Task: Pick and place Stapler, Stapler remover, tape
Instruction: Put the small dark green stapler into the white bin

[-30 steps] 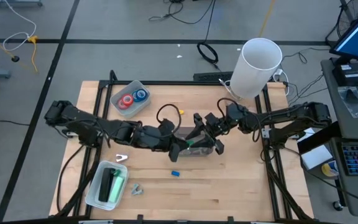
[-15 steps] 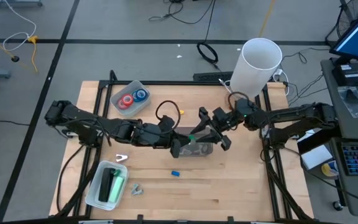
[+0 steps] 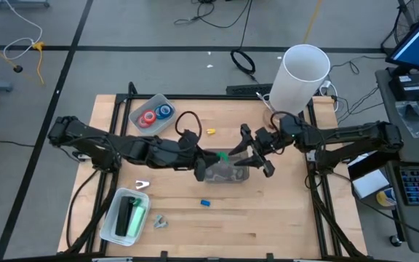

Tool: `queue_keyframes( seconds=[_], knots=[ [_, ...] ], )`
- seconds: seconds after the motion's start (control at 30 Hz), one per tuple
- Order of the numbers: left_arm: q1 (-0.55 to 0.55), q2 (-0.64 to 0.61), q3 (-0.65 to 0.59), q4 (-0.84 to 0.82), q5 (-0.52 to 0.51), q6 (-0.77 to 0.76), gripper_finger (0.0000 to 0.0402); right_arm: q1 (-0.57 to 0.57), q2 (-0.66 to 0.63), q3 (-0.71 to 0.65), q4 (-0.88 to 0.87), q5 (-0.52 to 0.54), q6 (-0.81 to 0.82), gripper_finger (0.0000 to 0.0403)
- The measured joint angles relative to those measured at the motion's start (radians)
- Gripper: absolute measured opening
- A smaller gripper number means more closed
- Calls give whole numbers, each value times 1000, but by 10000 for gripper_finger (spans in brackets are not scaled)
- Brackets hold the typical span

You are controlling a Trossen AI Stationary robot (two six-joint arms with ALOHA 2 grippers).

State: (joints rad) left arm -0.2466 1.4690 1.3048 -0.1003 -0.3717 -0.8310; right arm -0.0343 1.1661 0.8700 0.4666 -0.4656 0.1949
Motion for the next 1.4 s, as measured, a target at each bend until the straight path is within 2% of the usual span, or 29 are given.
queue_keyframes(
  seconds=[0.33, 0.73, 0.97, 1.13, 1.4],
  knots=[
    [0, 1, -1, 1, -22, 7, 92, 17, 5, 0, 7, 46, -1, 166],
    [1, 0, -2, 1, -52, 9, 92, 17, 112, 0, 165, 47, 32, 166],
    [1, 0, -2, 17, -70, 14, 92, 16, 126, 0, 180, 46, 40, 166],
    [-2, 0, -2, -18, -67, -3, 92, 14, 85, 0, 150, 46, 39, 166],
    [-57, 0, -1, -108, -34, -17, 92, 14, -36, 0, -144, 47, -26, 166]
  ],
)
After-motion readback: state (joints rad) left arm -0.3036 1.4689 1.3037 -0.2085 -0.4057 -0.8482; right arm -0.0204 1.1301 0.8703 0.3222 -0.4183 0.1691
